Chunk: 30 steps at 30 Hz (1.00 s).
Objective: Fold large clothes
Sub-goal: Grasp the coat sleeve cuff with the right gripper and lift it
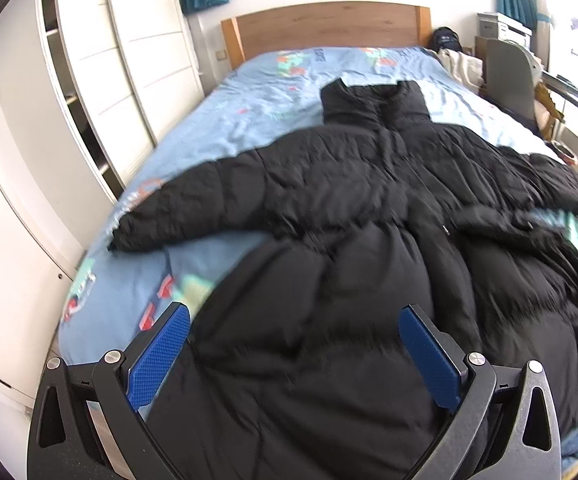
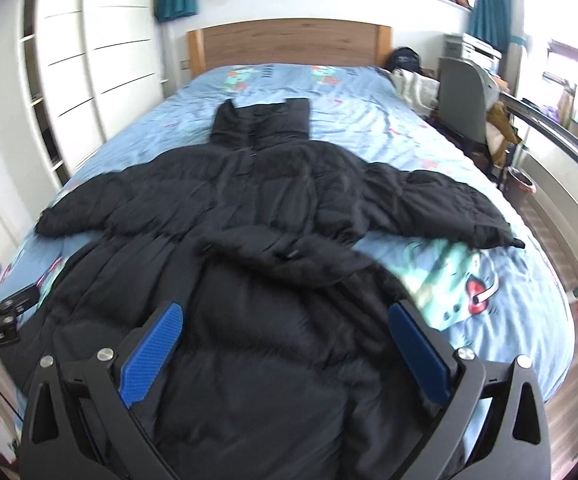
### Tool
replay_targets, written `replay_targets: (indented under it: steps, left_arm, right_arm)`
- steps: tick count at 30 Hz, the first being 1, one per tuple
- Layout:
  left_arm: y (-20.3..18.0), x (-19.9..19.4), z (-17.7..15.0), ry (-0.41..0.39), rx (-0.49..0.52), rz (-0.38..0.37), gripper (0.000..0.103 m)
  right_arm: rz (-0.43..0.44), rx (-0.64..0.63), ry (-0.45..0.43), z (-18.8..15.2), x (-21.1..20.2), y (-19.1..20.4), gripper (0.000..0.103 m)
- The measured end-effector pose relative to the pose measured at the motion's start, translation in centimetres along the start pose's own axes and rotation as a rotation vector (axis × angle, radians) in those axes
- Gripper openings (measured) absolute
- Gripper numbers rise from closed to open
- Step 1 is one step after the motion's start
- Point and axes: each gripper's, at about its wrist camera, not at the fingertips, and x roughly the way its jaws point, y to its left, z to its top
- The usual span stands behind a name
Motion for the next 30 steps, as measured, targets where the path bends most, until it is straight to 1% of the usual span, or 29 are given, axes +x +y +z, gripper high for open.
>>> replay_targets:
  steps: [4,6,7,10,12,15,18,22,25,27,30]
  left_arm:
    - [0.9,1.5,2.2,-0.007,-0.024,0.032,0.103]
    - [1.4,2.4,3.2,-0.001,-0.041,0.049,0.103]
    - [1.7,2.9,3.6,0.004,-0.051,0.059,0.103]
    - [2.3,4.6,4.6,0.028,-0.069,0.099,0.103]
    - [2.7,5.9,5.2,0.047,-0.076,0.133,0.103]
    - [3.1,7.6,5.9,0.070,-0.095,0.164,0.103]
    - [3.5,9.3,6.6,0.097,-0.117,0.175,0.103]
    - [3.7,11.1,7.3,0.122,-0.152,0.182,0.103]
    - [3.7,12.0,7.5,0.137,-0.175,0.189,0.103]
    - [3.9,12.6,7.3,0.152,-0.192,0.190,0.103]
    - [4.0,13.2,7.0,0.174,-0.198,0.191,0.103]
  right_arm:
    - [-0.036,0.083,-0.003,3.4,2.4,-4.1,0.103]
    - [-0.072,0.150,0.007,5.1,4.3,-7.1,0.103]
    - [-0.084,0.177,0.015,5.6,5.1,-8.3,0.103]
    - [-0.137,0.287,0.034,7.1,8.6,-13.5,0.103]
    - [-0.160,0.351,0.059,7.4,10.9,-16.6,0.103]
    - [-0.165,0.489,0.092,7.1,14.4,-21.5,0.103]
    - [-0.174,0.643,0.114,6.0,17.6,-26.1,0.103]
    - [-0.168,0.817,0.078,4.5,19.9,-30.6,0.103]
    - [-0.166,0.906,0.051,3.9,20.9,-33.0,0.103]
    - [-0.150,0.995,0.019,3.2,21.7,-34.9,0.103]
    - [-0.132,1.085,-0.001,2.2,22.5,-36.7,0.102]
